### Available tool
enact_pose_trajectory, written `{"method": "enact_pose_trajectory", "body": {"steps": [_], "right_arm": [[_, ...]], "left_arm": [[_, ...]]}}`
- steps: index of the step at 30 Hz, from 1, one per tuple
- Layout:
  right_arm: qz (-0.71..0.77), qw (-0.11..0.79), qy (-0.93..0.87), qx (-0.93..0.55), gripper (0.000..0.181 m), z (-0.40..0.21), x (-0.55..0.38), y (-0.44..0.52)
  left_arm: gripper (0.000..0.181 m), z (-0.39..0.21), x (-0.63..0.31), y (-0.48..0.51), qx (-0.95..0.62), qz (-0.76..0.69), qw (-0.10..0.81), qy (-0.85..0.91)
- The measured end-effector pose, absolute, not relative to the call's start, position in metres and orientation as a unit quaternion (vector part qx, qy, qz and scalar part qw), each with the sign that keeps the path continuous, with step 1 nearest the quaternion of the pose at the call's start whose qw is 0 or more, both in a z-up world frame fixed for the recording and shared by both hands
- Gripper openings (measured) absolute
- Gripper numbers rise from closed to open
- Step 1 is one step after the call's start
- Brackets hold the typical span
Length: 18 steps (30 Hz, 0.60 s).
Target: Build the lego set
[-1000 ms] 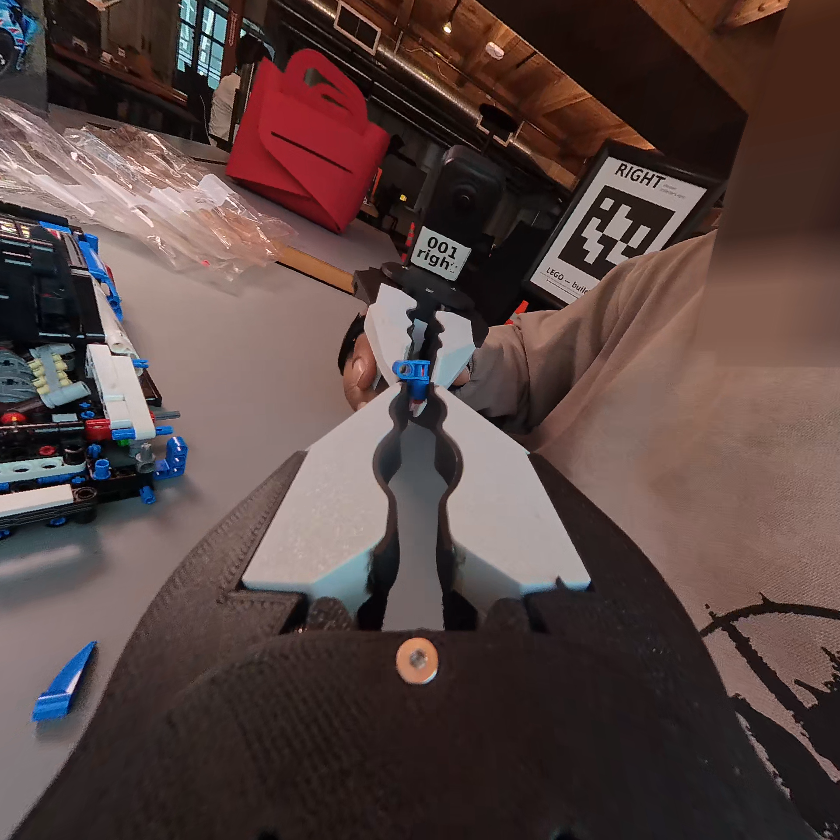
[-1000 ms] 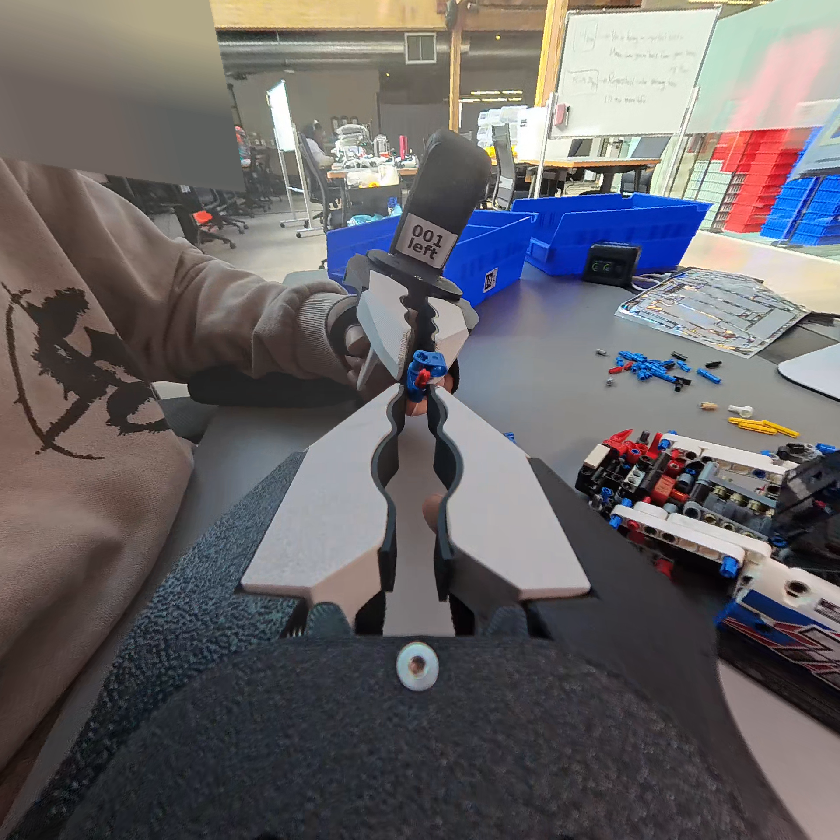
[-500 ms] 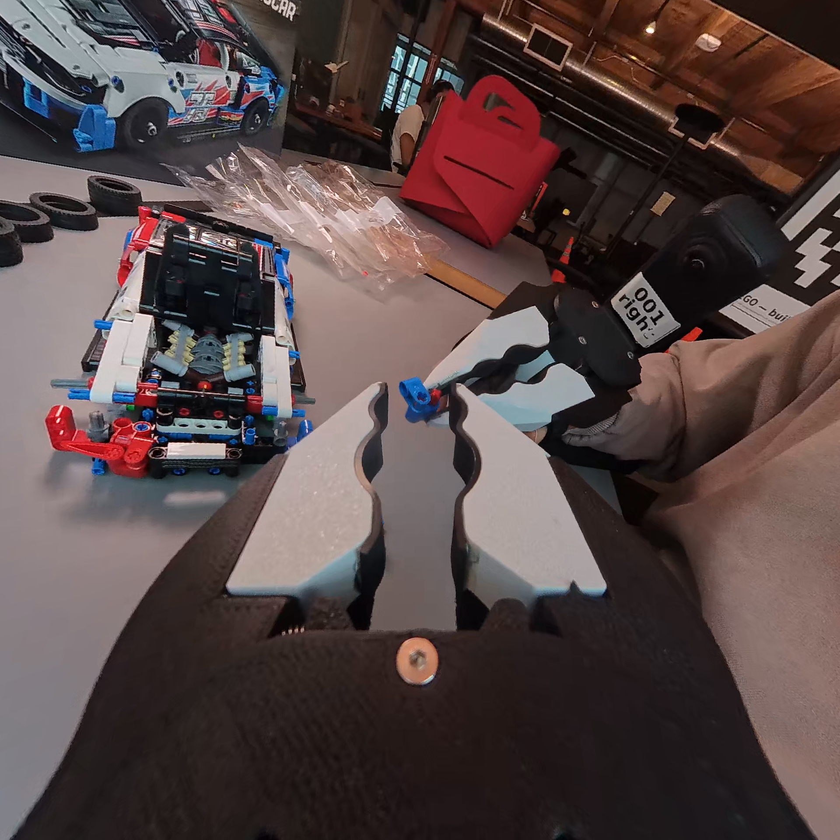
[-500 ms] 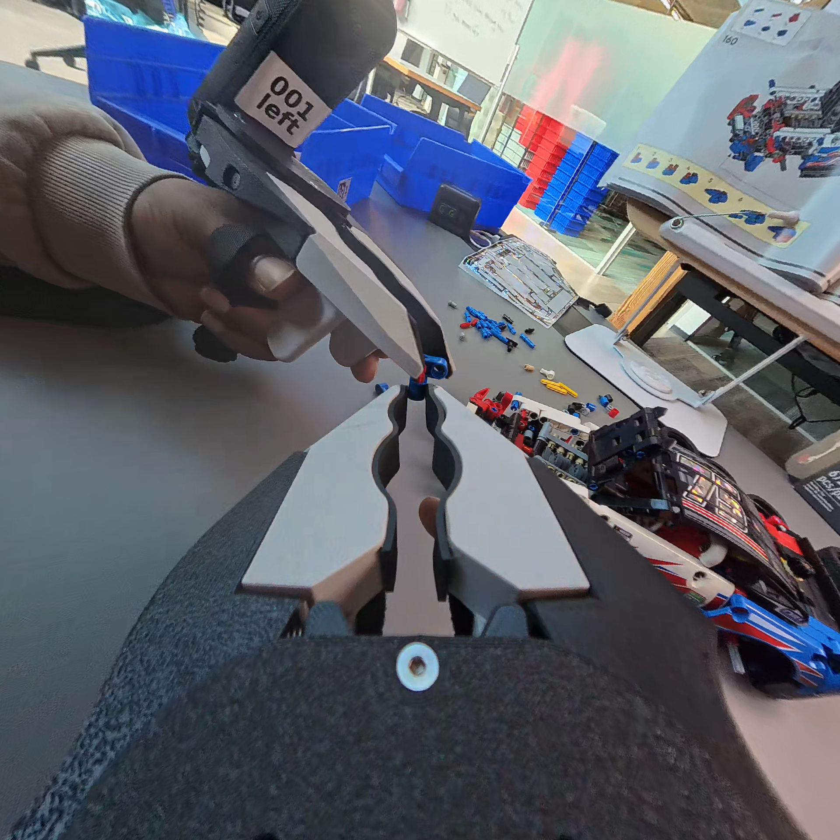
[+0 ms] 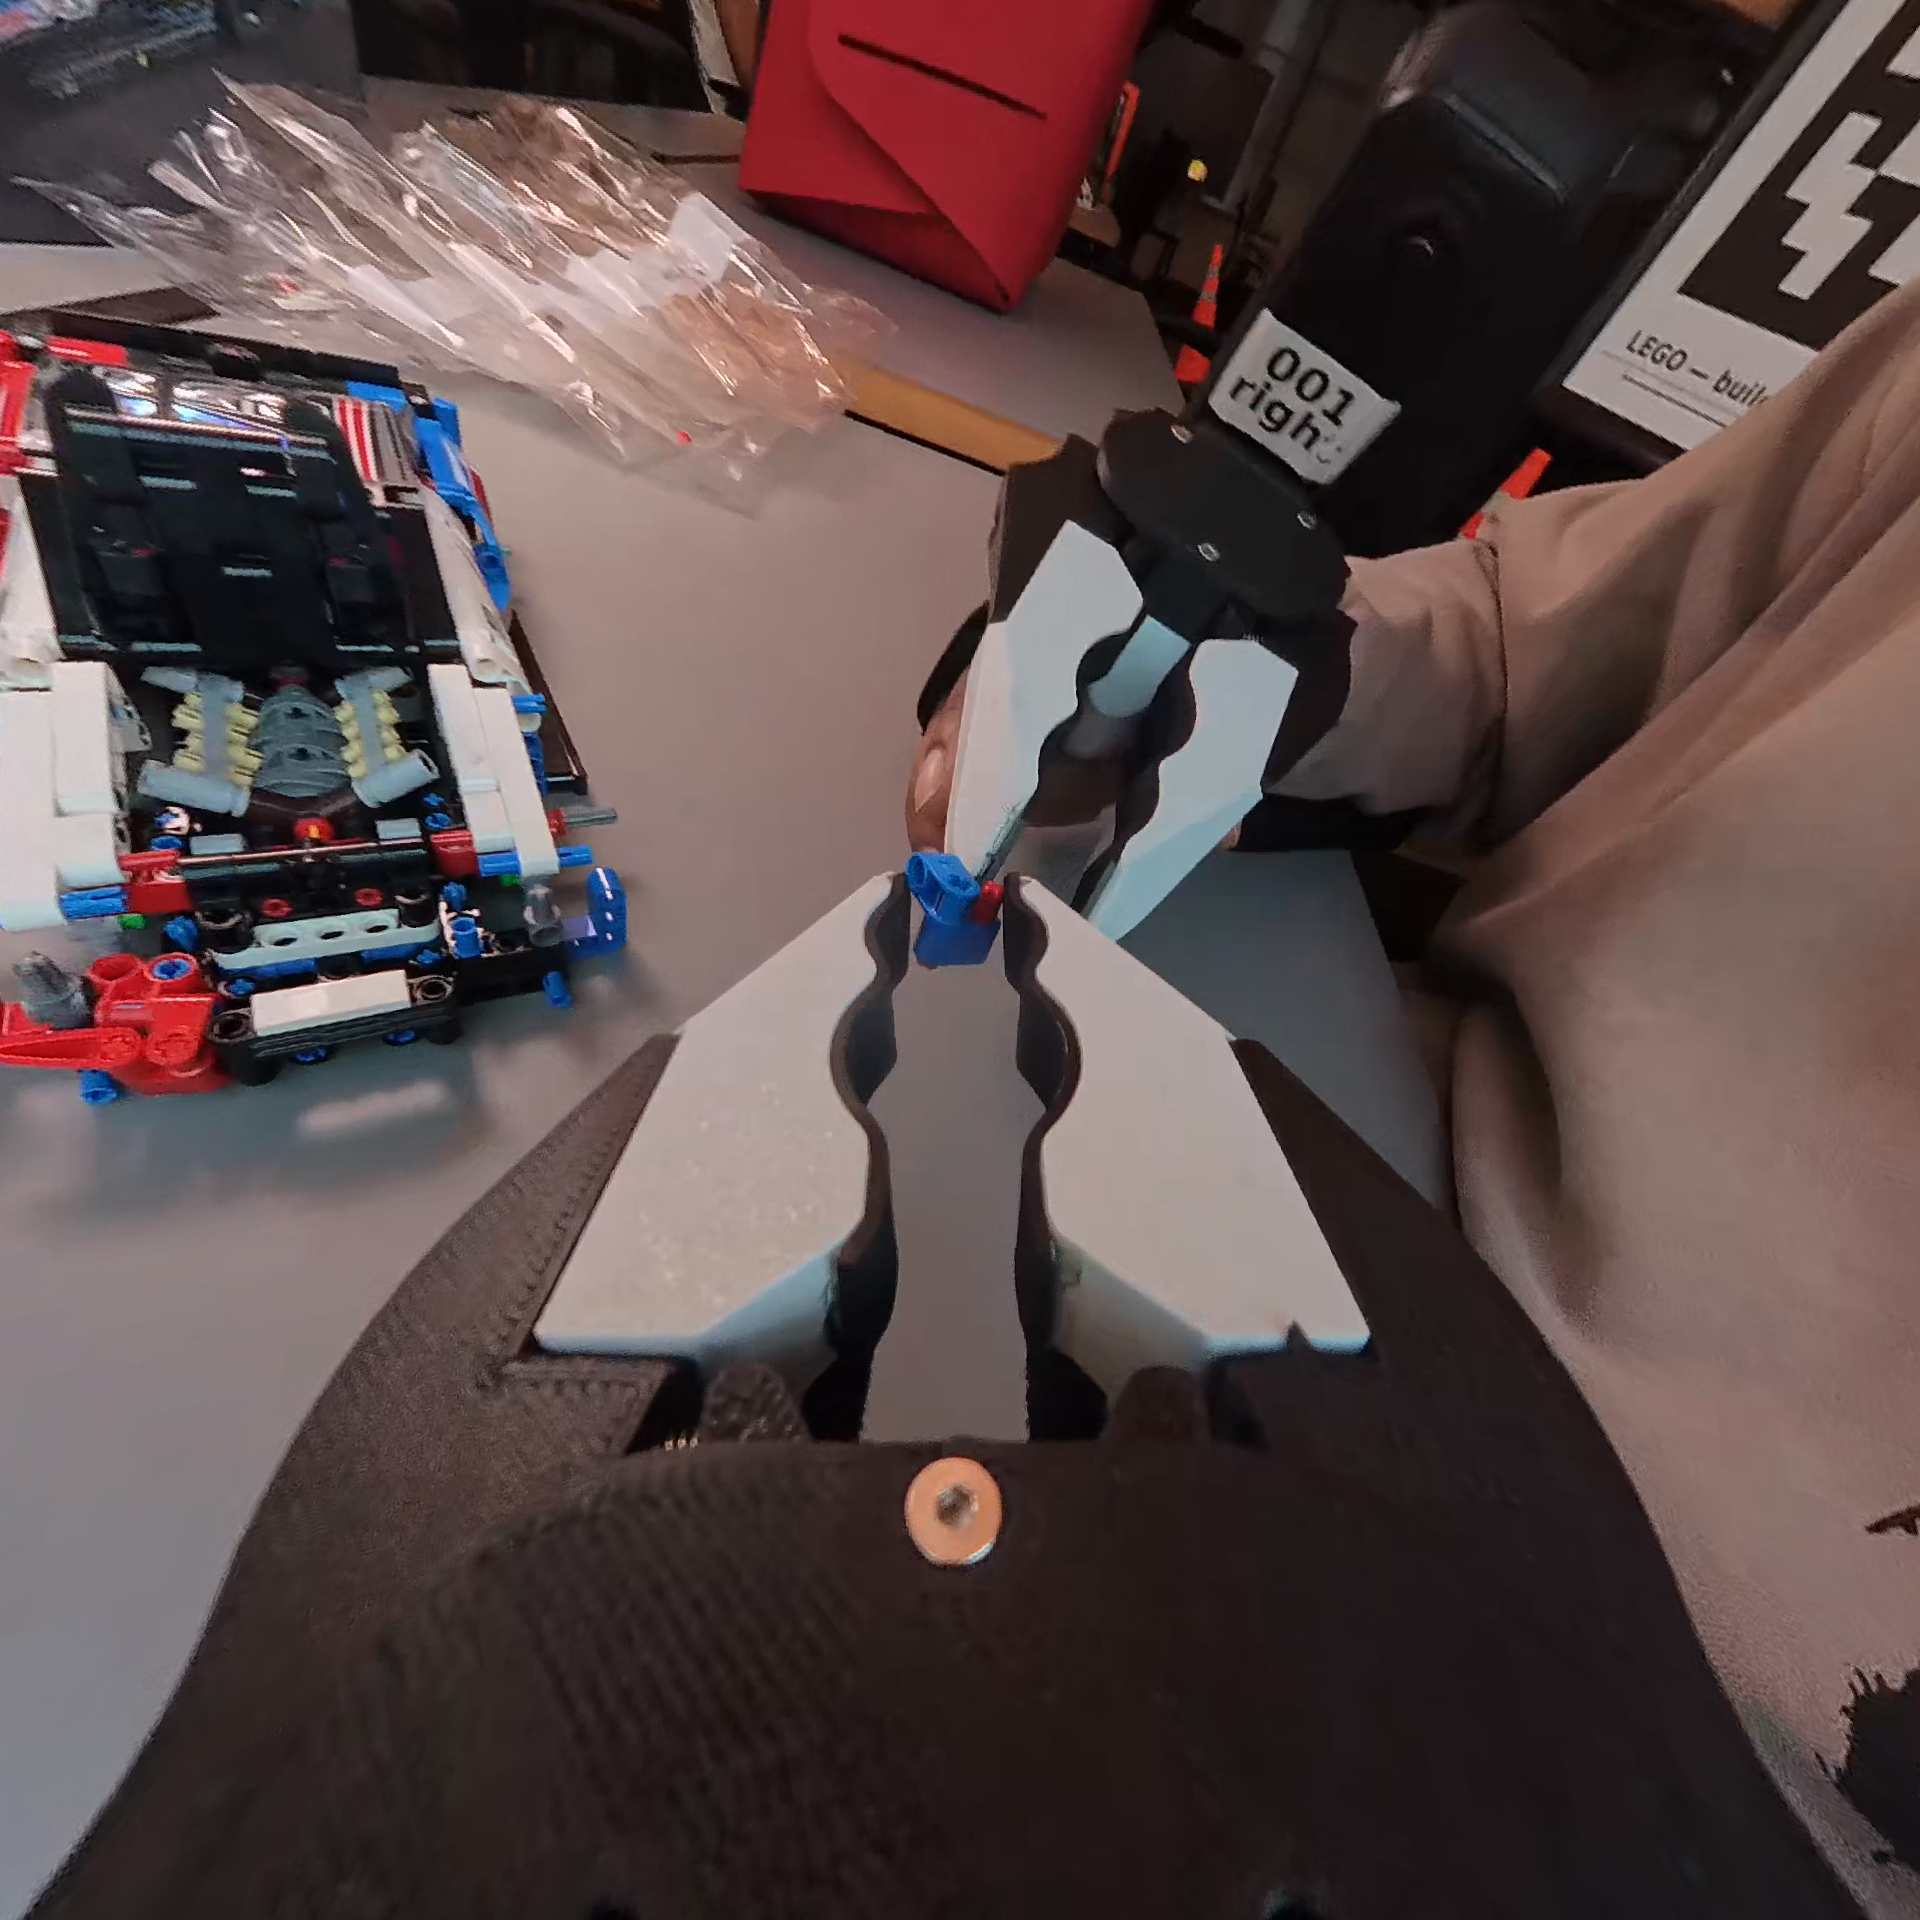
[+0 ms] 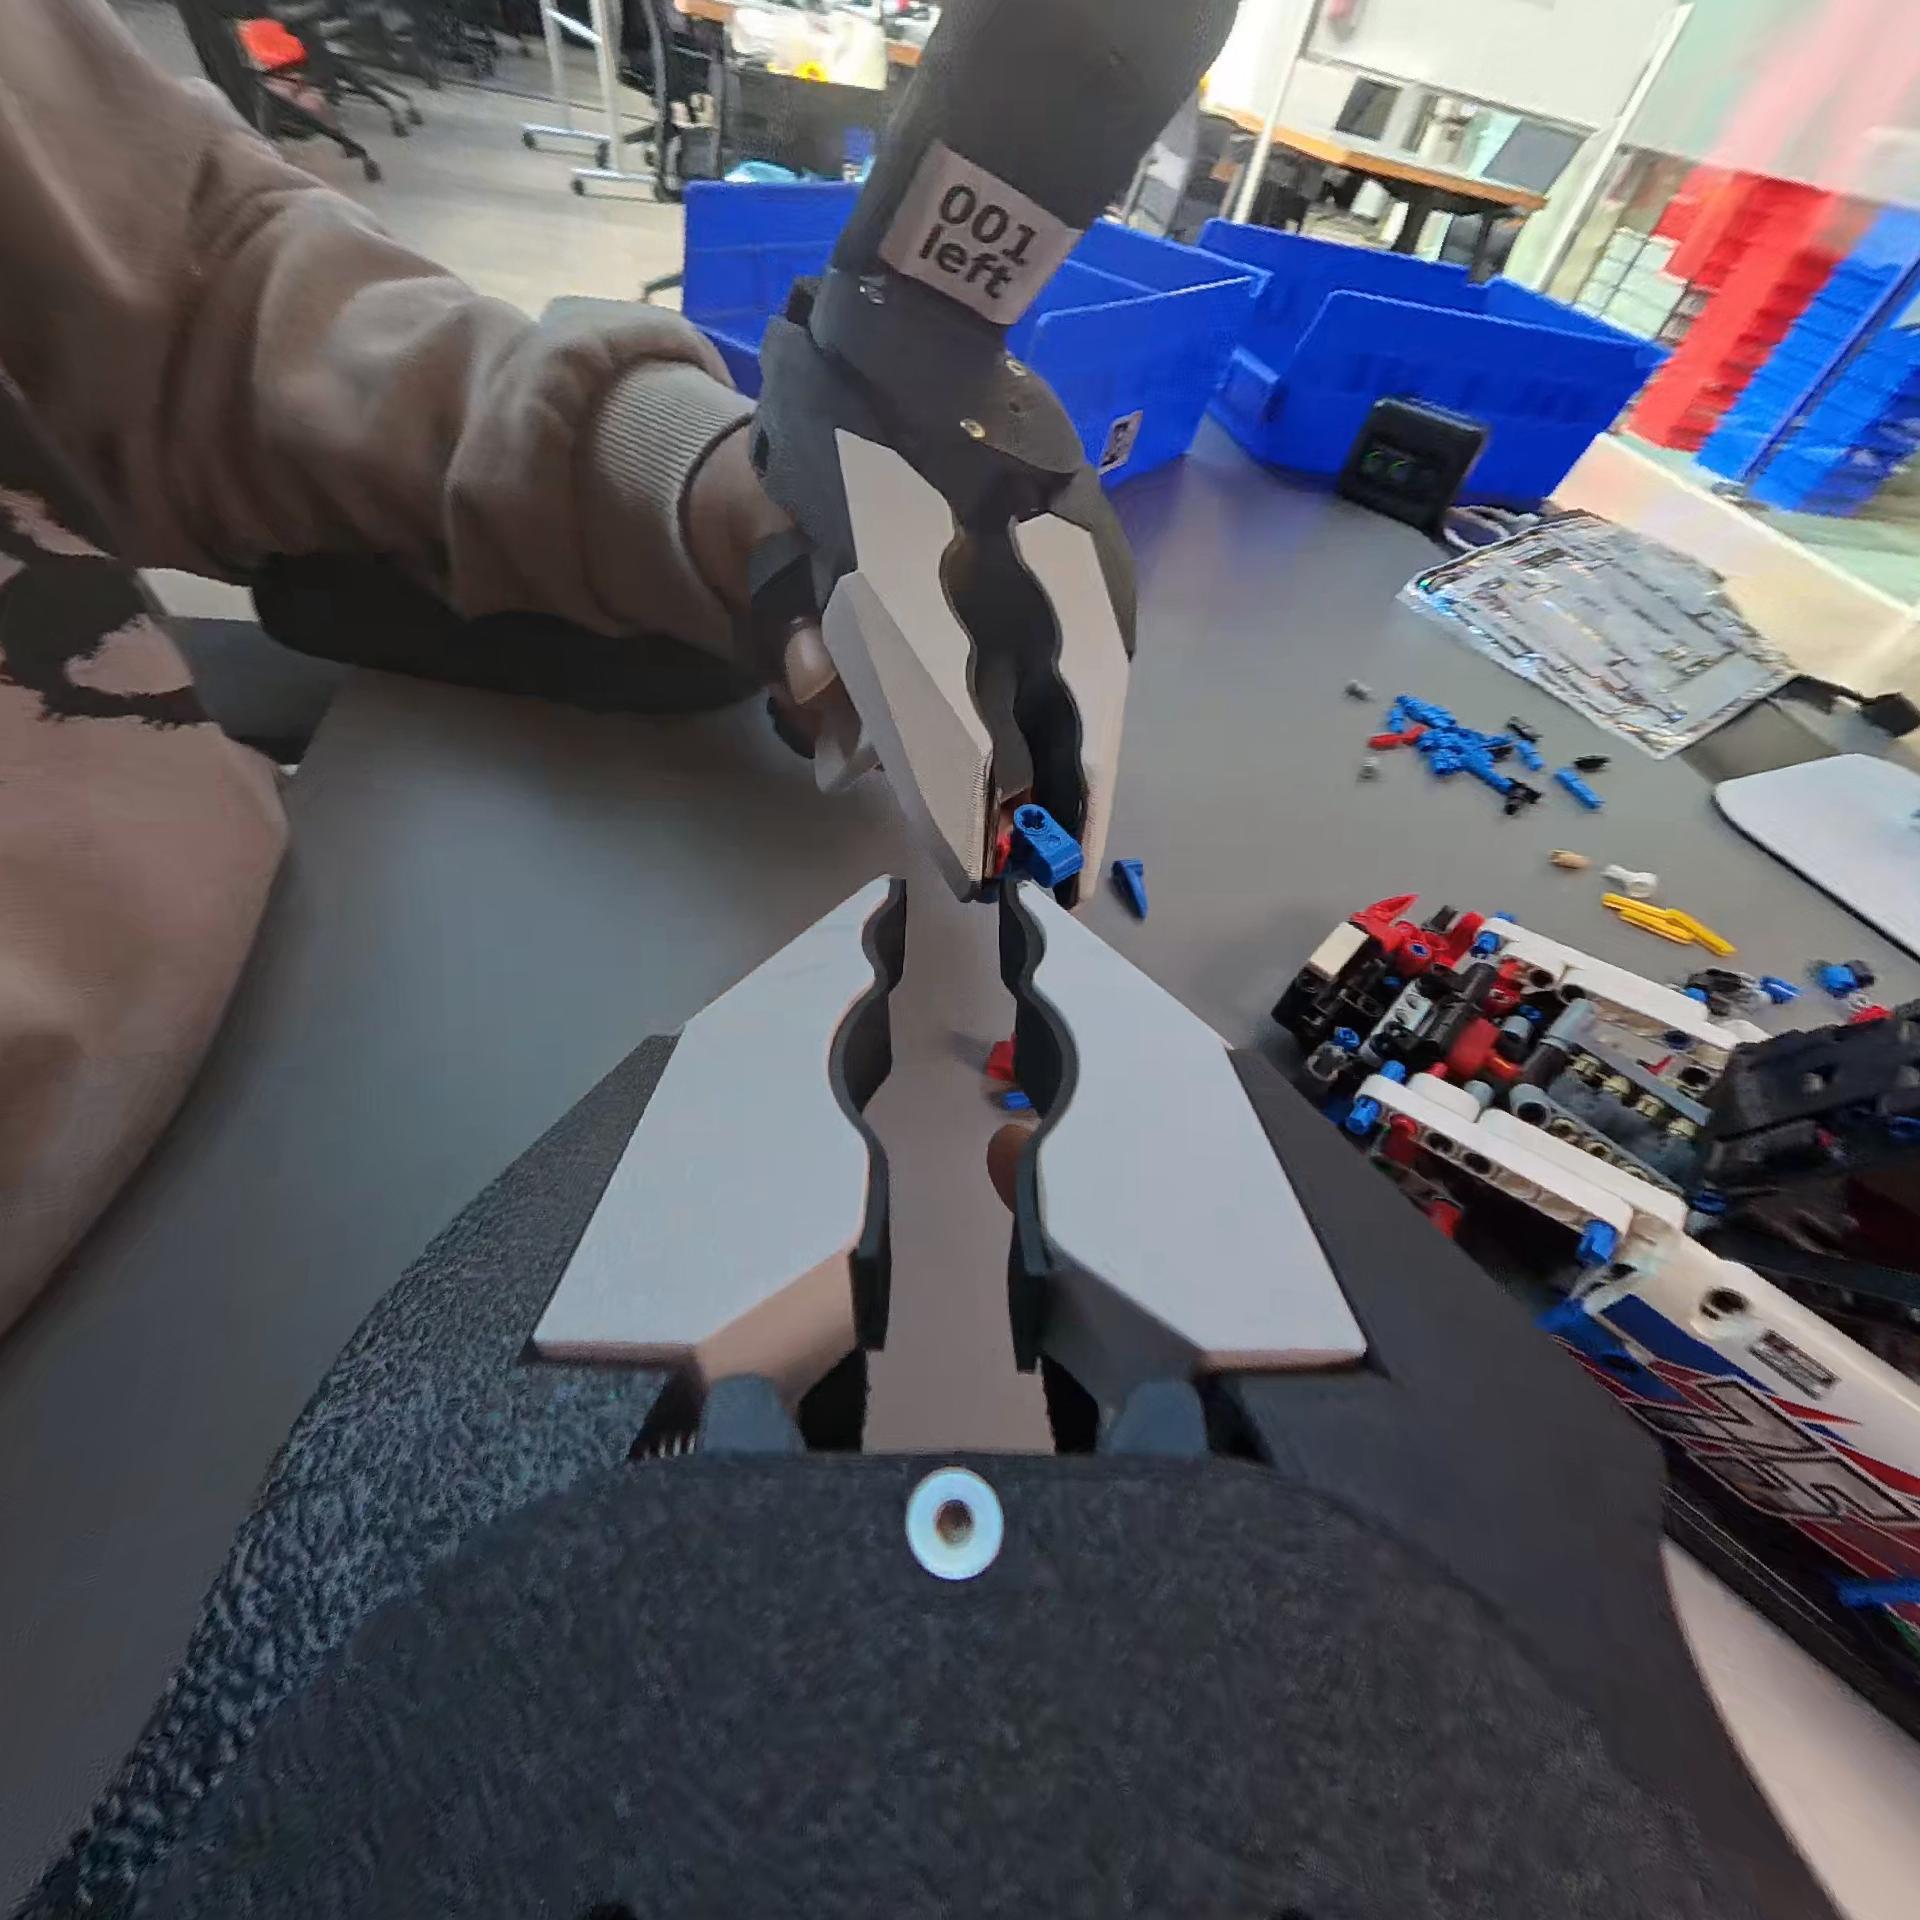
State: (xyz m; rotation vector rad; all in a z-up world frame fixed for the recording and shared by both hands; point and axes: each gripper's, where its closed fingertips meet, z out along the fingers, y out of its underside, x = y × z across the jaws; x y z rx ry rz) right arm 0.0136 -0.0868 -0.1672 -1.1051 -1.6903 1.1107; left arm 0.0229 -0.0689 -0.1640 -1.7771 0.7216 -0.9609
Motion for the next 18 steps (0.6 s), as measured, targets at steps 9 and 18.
{"method": "enact_pose_trajectory", "body": {"steps": [9, 18], "right_arm": [[0.397, 0.334, -0.753, -0.404, 0.013, -0.197, 0.035, -0.096], [0.377, 0.278, -0.786, -0.405, 0.014, -0.221, 0.041, -0.109]], "left_arm": [[0.015, -0.217, 0.047, -0.099, -0.75, -0.311, 0.382, 0.441], [0.016, -0.236, 0.05, -0.106, -0.751, -0.252, 0.357, 0.495]]}}
